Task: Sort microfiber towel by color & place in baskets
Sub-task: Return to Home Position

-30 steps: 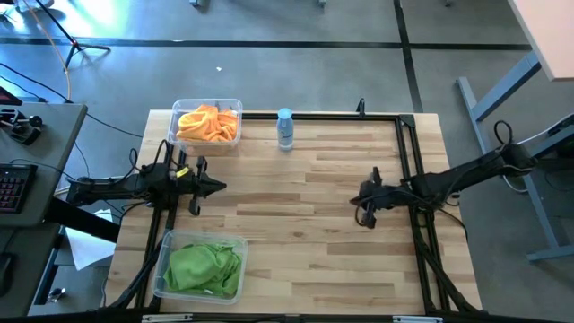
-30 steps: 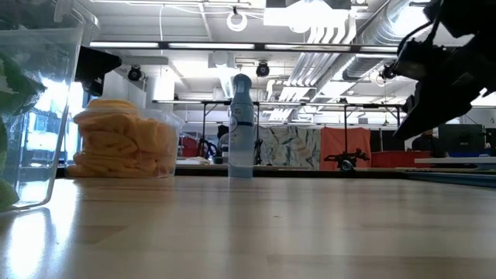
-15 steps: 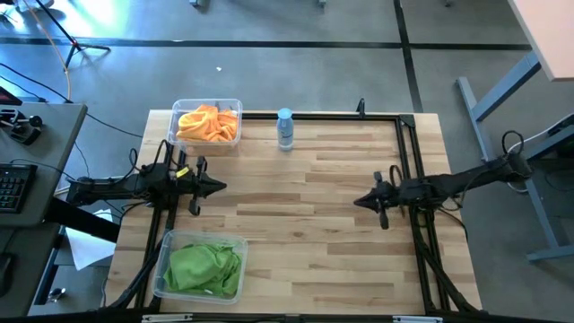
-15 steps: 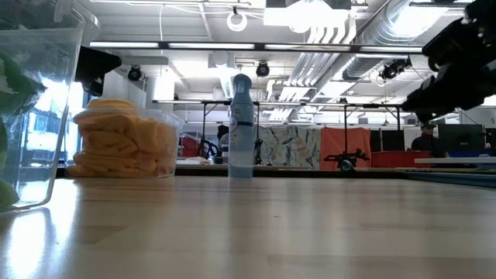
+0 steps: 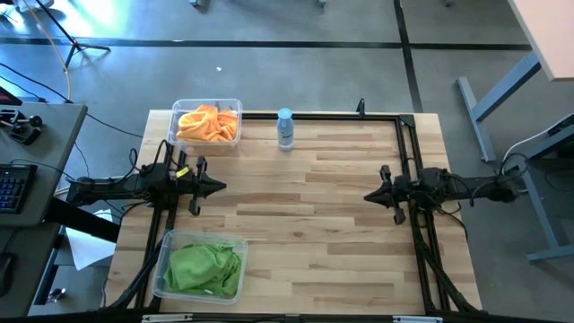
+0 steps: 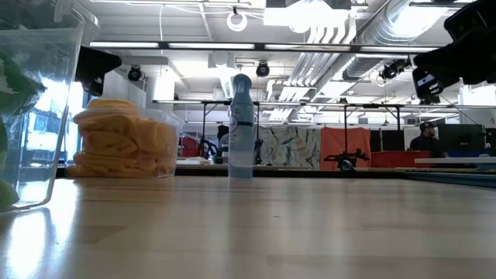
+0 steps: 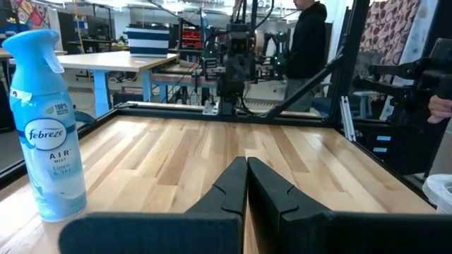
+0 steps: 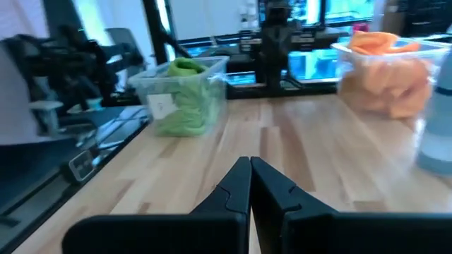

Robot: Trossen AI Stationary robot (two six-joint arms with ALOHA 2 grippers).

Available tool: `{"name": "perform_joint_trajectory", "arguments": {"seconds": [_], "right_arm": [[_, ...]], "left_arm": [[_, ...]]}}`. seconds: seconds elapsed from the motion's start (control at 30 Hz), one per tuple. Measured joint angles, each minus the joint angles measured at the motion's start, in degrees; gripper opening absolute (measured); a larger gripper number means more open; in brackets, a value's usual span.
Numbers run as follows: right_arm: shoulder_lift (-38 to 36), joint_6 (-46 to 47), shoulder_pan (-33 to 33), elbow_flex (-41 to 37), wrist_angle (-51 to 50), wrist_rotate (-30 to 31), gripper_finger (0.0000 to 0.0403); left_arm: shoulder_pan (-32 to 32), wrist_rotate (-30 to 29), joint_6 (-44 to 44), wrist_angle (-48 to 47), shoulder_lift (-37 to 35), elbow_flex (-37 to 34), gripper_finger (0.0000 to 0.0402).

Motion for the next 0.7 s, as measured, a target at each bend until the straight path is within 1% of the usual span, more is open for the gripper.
{"name": "perform_joint_trajectory", "arguments": {"seconds": [0.1,0.17,0.27,0.33,0.47,0.6,0.7], "right_arm": [[-0.1,-0.8,-1.9,0.0,0.4,-3.6,0.0],[-0.1,-1.7,-2.9,0.0,2.8,-5.5,0.0],[-0.1,-3.1,-4.3,0.0,6.2,-6.1,0.0],[-0.1,-3.6,-5.0,0.0,6.7,-6.3,0.0],[-0.1,-3.5,-5.7,0.0,6.9,-9.3,0.0],[-0.1,-4.4,-5.7,-0.2,10.6,-9.4,0.0],[-0.1,-3.7,-5.7,-3.6,18.1,-8.6,0.0]], "left_arm": [[0.0,-0.2,0.0,0.0,0.0,0.0,0.0],[0.0,-0.2,0.0,0.1,0.0,0.0,0.0],[0.0,-0.2,0.0,0.0,0.0,0.0,0.0],[0.0,-0.3,0.0,0.0,0.0,0.0,0.0],[0.0,-0.3,0.0,0.0,0.0,0.0,0.0],[0.0,-0.3,0.0,0.0,0.0,0.0,0.0],[0.0,-0.3,0.0,0.0,0.0,0.0,0.0]]}}
